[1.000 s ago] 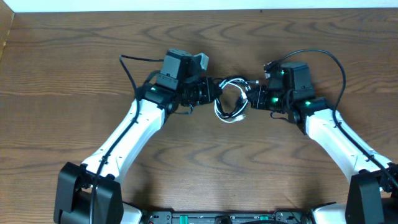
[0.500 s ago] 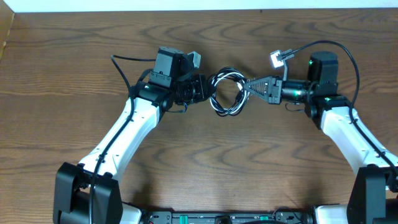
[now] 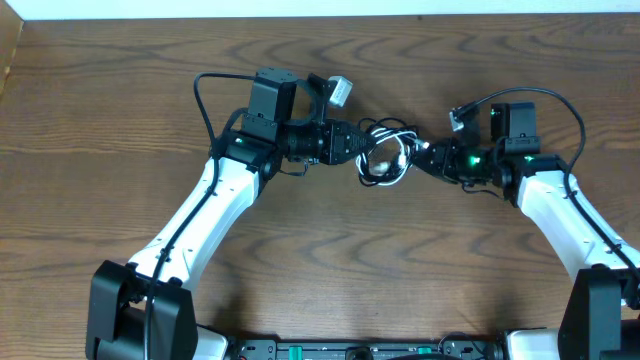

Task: Untangle cables

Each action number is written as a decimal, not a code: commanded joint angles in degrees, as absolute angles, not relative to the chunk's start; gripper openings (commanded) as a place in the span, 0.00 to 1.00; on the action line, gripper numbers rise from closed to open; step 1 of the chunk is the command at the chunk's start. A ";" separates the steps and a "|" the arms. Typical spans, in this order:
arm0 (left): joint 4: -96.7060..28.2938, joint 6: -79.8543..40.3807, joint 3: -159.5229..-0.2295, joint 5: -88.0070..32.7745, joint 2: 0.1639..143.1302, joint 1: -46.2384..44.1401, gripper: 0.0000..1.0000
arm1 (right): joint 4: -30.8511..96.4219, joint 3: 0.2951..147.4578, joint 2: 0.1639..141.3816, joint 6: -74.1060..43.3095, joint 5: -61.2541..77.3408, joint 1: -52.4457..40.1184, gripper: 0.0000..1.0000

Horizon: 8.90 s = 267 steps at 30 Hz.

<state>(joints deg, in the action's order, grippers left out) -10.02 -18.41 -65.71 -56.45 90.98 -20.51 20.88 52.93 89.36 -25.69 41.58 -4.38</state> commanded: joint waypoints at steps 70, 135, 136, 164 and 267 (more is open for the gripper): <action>-13.08 -38.15 -66.94 -29.26 90.59 -24.97 0.07 | 1.30 53.56 101.58 -50.78 36.93 -18.79 0.01; 5.48 -52.88 -66.94 -37.32 90.61 -13.37 0.07 | 11.29 53.58 90.72 -24.16 38.52 -16.60 0.75; 5.56 -53.91 -66.94 -37.80 90.59 -13.37 0.07 | 10.15 53.58 90.76 -24.14 38.54 -16.60 0.75; 8.27 -70.50 -66.94 -59.35 90.56 -13.45 0.08 | -0.54 53.56 96.97 3.09 30.55 -21.43 0.28; 12.80 -18.50 -67.00 -0.60 120.36 -47.72 0.41 | 55.11 63.07 77.58 -19.40 15.16 17.91 0.89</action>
